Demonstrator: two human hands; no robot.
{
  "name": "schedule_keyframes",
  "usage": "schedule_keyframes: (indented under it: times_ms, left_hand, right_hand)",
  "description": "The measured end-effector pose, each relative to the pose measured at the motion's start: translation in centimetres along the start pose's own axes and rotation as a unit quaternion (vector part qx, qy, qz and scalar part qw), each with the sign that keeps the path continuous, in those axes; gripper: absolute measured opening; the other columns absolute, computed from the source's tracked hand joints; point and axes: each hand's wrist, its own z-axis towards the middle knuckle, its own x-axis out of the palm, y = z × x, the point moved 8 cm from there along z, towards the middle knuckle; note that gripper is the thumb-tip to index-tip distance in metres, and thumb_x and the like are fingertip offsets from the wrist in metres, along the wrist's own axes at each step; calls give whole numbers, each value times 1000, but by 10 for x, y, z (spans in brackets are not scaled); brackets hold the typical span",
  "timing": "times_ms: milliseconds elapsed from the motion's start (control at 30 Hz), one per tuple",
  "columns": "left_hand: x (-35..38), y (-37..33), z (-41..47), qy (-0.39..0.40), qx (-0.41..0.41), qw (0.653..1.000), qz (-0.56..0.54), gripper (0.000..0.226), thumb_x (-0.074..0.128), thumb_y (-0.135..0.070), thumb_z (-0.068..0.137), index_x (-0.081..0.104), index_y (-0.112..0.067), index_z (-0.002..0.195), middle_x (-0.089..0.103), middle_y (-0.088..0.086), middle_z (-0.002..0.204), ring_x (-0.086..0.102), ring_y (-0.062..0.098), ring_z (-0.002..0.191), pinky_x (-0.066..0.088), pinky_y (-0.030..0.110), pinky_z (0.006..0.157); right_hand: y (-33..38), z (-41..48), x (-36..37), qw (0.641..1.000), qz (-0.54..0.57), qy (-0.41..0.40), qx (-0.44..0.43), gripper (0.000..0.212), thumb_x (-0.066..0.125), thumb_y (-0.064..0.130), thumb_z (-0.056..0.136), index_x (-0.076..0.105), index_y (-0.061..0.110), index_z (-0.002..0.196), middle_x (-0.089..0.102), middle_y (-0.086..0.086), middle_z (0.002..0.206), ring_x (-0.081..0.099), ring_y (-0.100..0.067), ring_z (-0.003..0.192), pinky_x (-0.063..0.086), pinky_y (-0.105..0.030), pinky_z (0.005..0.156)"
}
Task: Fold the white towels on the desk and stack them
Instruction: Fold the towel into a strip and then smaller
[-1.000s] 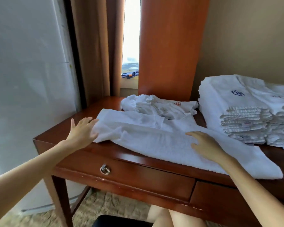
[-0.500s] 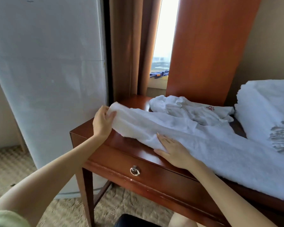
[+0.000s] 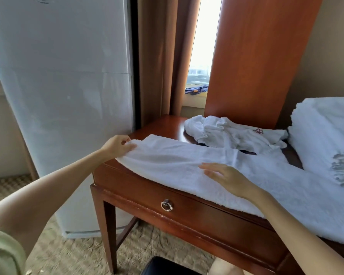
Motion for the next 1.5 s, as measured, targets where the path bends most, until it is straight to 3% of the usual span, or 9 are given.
schedule_keyframes:
  times_ms: [200,367,500,600,667,967,1267,1400,1500]
  left_hand:
    - [16,15,-6,81,-2,989,127,15,53,-26,96,63,-17,102,64,2,95,58,21,87,44,31,73]
    - [4,12,-2,-12,-119,988,-96,15,47,-18,93,57,-7,90,57,7,85,52,25,82,36,32,64]
    - [-2,5,-7,-7,-168,942,-289,19,56,-28,89,64,-11,85,65,9,89,59,28,81,44,32,70]
    - [10,-5,-7,50,-156,956,-242,30,59,-36,92,66,-7,99,66,8,94,62,25,84,47,36,80]
    - [3,-10,-6,3,-130,970,-206,30,52,-36,97,63,-9,101,63,11,94,59,24,79,48,36,75]
    - [-4,20,-14,-15,-87,995,56,25,43,-29,101,56,-9,97,62,16,95,57,34,88,37,35,69]
    - [8,1,-22,-82,-45,962,256,22,36,-21,102,53,-9,112,65,17,99,59,38,88,41,38,73]
    - [36,-45,-15,-33,2,953,301,44,45,-15,97,41,-15,142,38,14,146,38,33,133,28,45,108]
    - [89,-133,-27,34,139,969,201,47,41,-28,102,37,-18,148,27,10,156,29,28,142,27,41,113]
  right_hand:
    - [-20,4,29,988,-145,57,19,61,27,65,94,20,43,150,4,18,160,-1,0,147,-4,-29,118]
    - [-32,2,-17,988,-109,-89,60,51,36,54,99,43,31,144,41,7,150,37,-13,138,23,-34,114]
    - [-66,-10,-45,972,-101,-159,139,40,41,43,101,58,22,130,61,2,124,55,-16,112,42,-30,88]
    - [-70,-10,-45,972,-89,-179,124,28,50,39,98,68,20,108,61,2,101,56,-15,96,41,-28,74]
    - [-68,-8,-49,969,-94,-199,110,20,58,39,94,64,21,88,59,5,89,55,-14,85,37,-27,70]
    - [-98,-16,-74,969,-54,-187,155,50,58,46,93,40,19,55,33,6,50,32,-10,47,24,-29,53]
    - [-105,-25,-70,965,-82,-193,160,25,51,46,96,61,24,88,59,8,77,54,-9,67,38,-25,56]
    - [-103,-44,-73,967,-130,-178,124,28,47,38,100,63,23,117,60,4,117,55,-12,105,44,-29,84]
    - [-109,-62,-68,972,-146,-119,138,44,40,42,102,48,23,141,45,2,145,39,-14,134,29,-32,110]
